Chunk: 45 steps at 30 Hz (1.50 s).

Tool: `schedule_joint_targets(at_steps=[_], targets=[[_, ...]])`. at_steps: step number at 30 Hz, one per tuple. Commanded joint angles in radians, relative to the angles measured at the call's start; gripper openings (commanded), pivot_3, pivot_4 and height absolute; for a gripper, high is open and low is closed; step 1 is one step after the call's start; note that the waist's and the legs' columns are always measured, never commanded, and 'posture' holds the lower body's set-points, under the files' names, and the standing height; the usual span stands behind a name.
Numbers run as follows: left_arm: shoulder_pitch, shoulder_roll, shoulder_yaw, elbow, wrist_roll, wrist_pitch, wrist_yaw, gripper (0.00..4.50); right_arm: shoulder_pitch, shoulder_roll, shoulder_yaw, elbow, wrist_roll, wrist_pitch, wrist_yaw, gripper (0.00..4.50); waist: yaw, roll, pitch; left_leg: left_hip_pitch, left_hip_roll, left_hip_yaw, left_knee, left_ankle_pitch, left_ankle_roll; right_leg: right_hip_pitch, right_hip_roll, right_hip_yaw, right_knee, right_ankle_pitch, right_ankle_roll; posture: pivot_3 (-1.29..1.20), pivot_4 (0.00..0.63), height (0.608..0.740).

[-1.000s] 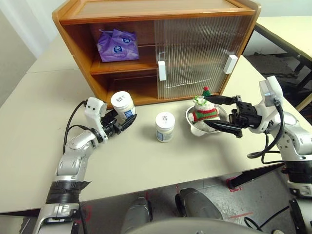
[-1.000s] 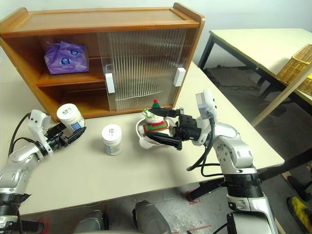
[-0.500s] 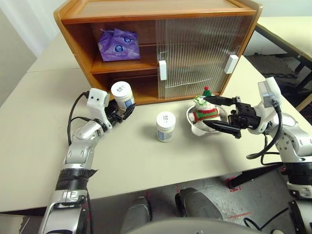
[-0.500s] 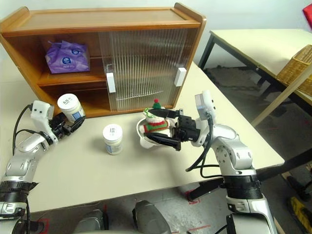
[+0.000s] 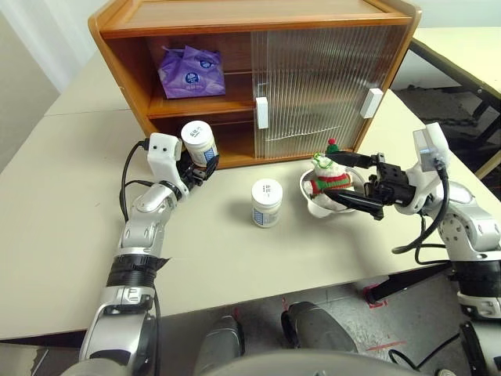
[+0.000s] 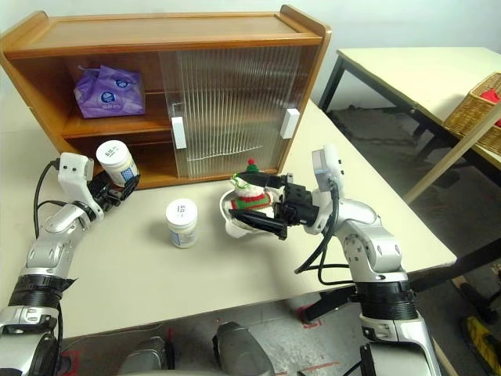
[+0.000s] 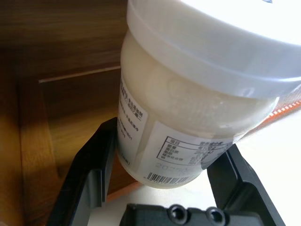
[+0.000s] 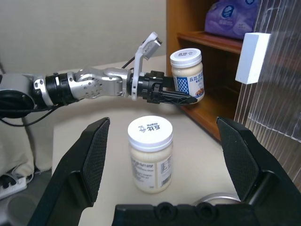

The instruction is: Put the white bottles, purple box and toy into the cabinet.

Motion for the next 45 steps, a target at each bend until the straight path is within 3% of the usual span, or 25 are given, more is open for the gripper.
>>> schedule_joint_targets(at_steps=[1,45], targets=[[-0.032,-0.008,-0.003,0.029,0.024,-0.028,0.025,3.15,0.016,0.02,-0.002,-0.027,-0.031,-0.021,-0.056,4.5,-0.001,0.0,0.0,0.0,0.0,0.0,0.0,0.0,0.0,0.0,0.0,0.0,0.0,0.0,0.0,-0.29,0.048,0.74],[-0.304,-0.069,-0.022,0.448,0.087,-0.061,0.124,3.15,0.056,0.063,0.031,-0.08,-0.048,-0.054,-0.134,4.5,-0.007,-0.003,0.007,-0.001,-0.005,-0.003,0.0,0.006,0.001,0.001,-0.002,0.002,-0.003,0.0,0.015,-0.31,0.067,0.74]])
